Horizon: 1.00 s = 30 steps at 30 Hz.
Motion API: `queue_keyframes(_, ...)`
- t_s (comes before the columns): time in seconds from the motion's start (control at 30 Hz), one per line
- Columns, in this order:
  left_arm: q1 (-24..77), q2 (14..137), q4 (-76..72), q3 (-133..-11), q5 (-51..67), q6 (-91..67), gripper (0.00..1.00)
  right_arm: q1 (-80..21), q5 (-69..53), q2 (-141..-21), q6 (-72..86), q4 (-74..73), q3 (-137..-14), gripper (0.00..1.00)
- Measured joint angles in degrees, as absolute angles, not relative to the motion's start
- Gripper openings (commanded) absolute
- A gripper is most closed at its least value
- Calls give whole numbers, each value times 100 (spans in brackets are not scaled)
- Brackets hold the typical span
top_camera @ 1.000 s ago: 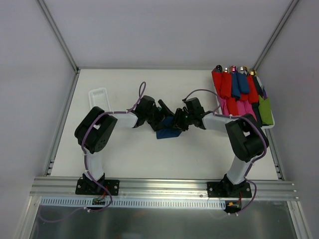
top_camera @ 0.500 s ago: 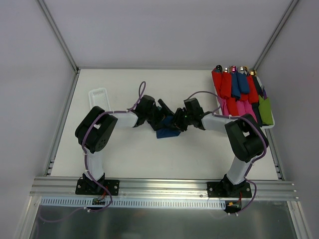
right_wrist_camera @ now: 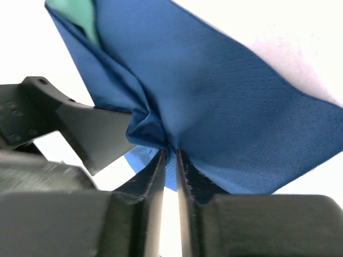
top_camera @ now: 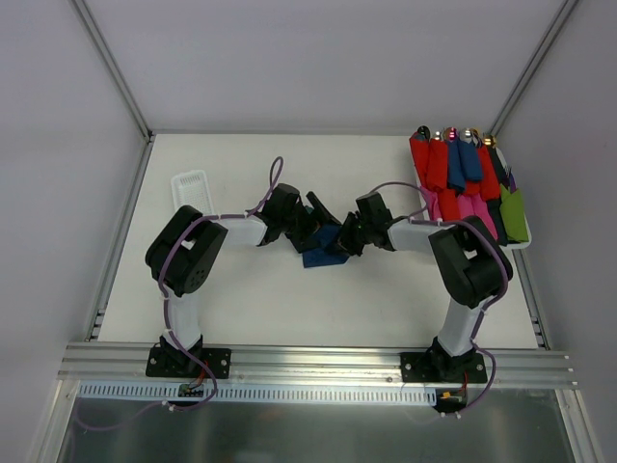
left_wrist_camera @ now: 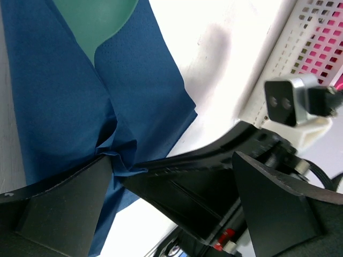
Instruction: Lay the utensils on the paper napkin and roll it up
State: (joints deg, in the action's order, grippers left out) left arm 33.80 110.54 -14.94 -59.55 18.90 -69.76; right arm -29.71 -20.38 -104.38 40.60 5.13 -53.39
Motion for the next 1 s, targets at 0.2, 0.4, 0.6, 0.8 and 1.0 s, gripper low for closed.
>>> queue_keyframes(0.2, 3411, 11054, -1514, -5961, 1903, -6775, 99, -2954, -2091, -10558, 4062, 554, -5347, 0)
queue_keyframes(0.4, 3420, 11037, -1514, -5966, 1914, -6665, 99, -2915, -2180, -10562, 4042, 670, -5347, 0)
queue_keyframes(0.6, 3459, 10923, -1413, -5951, 1876, -6453, 99, -2849, -2283, -10560, 4040, 784, -5343, 0)
queue_keyframes(0.8, 3492, 10549, -1098, -5736, 1693, -6053, 99, -2768, -2353, -10560, 4045, 1017, -5203, 0)
queue_keyframes(1.0, 3489, 10130, -1267, -5295, 1590, -5955, 98, -2720, -2408, -10560, 4045, 1072, -5118, 0)
